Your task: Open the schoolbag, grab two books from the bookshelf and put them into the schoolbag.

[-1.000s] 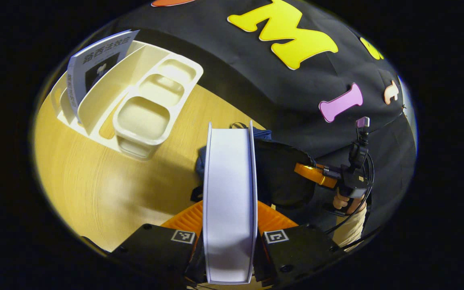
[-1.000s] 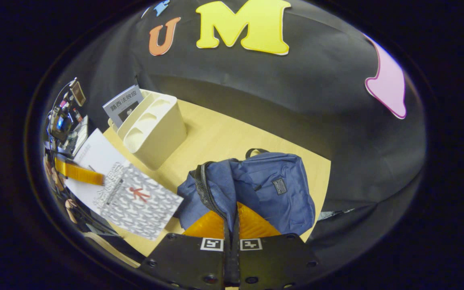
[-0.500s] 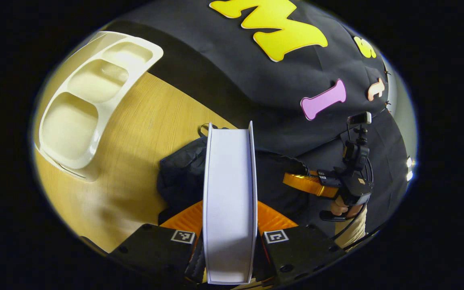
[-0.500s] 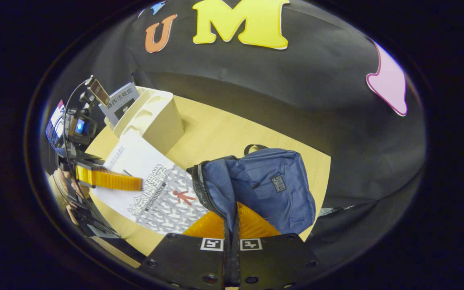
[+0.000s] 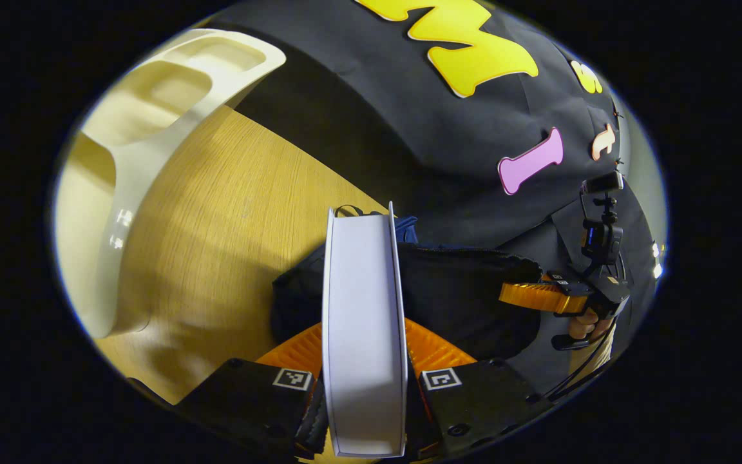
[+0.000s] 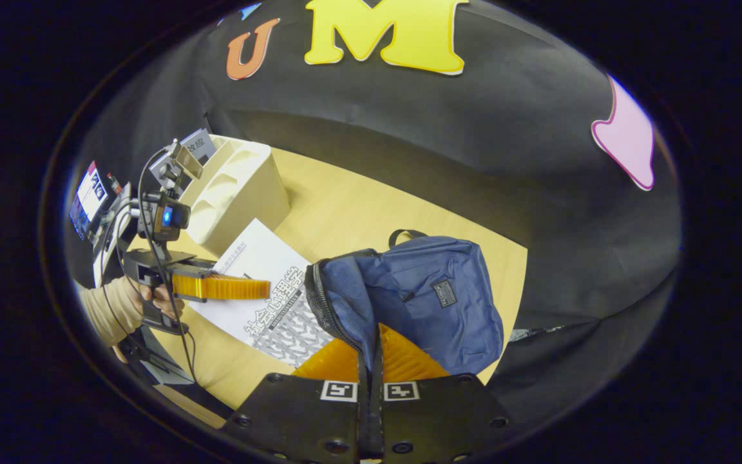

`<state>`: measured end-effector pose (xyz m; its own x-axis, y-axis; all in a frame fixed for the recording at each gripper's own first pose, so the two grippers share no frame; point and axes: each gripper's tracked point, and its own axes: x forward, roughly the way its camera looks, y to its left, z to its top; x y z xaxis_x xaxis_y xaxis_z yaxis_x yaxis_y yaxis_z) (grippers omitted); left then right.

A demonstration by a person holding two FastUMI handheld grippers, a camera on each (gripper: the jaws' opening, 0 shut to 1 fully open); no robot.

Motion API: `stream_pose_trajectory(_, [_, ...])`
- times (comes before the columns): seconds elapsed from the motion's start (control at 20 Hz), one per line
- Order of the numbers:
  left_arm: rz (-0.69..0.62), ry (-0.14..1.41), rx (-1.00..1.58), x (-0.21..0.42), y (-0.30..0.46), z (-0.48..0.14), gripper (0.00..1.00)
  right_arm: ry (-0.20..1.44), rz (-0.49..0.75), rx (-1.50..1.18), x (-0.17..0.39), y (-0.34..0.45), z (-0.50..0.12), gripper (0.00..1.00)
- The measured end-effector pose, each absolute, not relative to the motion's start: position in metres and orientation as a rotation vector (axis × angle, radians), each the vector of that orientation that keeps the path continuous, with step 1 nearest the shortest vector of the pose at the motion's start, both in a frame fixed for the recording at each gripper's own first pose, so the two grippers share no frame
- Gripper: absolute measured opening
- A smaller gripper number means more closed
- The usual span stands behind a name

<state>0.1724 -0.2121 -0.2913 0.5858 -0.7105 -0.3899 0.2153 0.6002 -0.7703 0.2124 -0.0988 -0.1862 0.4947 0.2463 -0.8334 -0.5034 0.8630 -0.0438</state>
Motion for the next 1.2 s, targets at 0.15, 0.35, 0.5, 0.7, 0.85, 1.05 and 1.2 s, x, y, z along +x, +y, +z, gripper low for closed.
stream_pose_trajectory(0.15, [-0.585,0.756,-0.839,0.171,-0.207,-0.298,0.48,0.958,0.460,-0.305,0.214,-0.097,-0.188,0.00])
stream_pose_trajectory(0.35, [-0.527,0.647,-1.050,0.173,-0.221,-0.308,0.48,0.970,0.474,-0.279,0.211,-0.090,-0.189,0.00])
stream_pose_trajectory(0.5, [-0.508,0.585,-1.143,0.174,-0.241,-0.303,0.48,0.979,0.497,-0.241,0.207,-0.084,-0.190,0.00])
stream_pose_trajectory(0.7, [-0.425,0.489,-1.195,0.186,-0.279,-0.293,0.48,0.957,0.570,-0.232,0.205,-0.080,-0.181,0.00])
stream_pose_trajectory(0.85, [-0.359,0.429,-1.189,0.203,-0.308,-0.294,0.48,0.966,0.645,-0.229,0.198,-0.074,-0.181,0.02])
stream_pose_trajectory(1.05, [-0.327,0.385,-1.293,0.230,-0.338,-0.304,0.48,0.972,0.722,-0.222,0.189,-0.062,-0.181,0.00])
stream_pose_trajectory(1.2, [-0.312,0.344,-1.319,0.252,-0.360,-0.312,0.48,0.986,0.778,-0.211,0.180,-0.055,-0.180,0.00])
